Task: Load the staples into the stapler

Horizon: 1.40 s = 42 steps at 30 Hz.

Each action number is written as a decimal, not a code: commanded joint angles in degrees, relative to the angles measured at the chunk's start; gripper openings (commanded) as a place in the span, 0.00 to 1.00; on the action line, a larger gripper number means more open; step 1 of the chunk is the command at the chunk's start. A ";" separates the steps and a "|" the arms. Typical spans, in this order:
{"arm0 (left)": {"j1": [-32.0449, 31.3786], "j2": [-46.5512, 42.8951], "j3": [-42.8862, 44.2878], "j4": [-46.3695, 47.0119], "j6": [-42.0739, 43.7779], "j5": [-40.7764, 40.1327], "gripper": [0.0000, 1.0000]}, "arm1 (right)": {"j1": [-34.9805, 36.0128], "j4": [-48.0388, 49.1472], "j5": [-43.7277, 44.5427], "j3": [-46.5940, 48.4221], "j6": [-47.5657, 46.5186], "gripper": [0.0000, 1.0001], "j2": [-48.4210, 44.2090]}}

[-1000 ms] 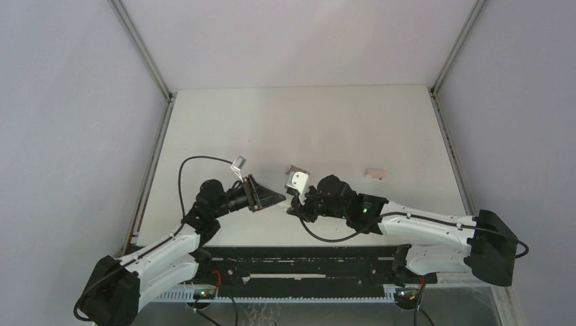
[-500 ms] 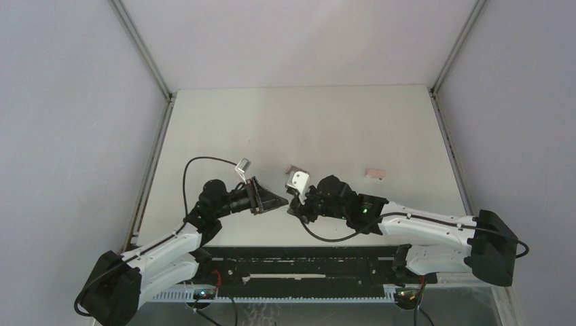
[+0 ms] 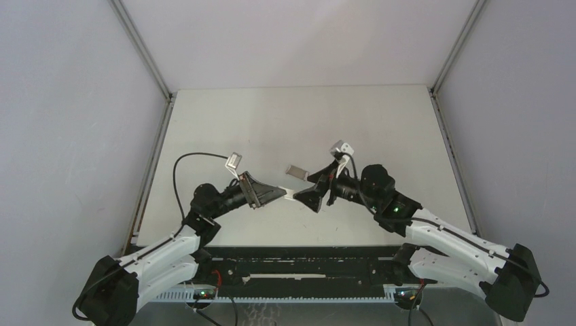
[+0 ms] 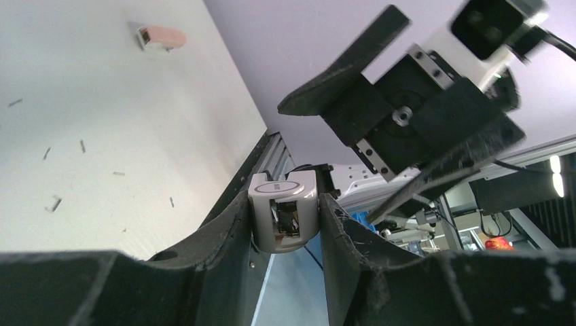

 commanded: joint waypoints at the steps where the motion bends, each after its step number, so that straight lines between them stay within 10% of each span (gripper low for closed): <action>1: -0.23 -0.95 -0.39 10.19 -0.70 2.11 0.10 | -4.54 9.14 -12.48 -0.74 19.01 0.88 0.86; 27: -2.60 -0.25 3.55 6.60 2.39 11.10 0.08 | -2.16 -7.23 -40.44 14.23 15.29 0.77 19.79; 31: -2.62 -0.92 3.55 5.88 2.72 10.43 0.07 | -1.49 -12.08 -41.57 15.83 12.53 0.58 22.38; 34: -2.60 -1.37 3.72 5.03 3.20 10.16 0.07 | -1.55 -12.82 -42.70 15.87 12.23 0.03 23.89; 42: -2.66 -1.63 3.90 3.45 3.89 10.05 0.05 | -3.20 -11.89 -43.22 15.87 12.98 0.00 23.83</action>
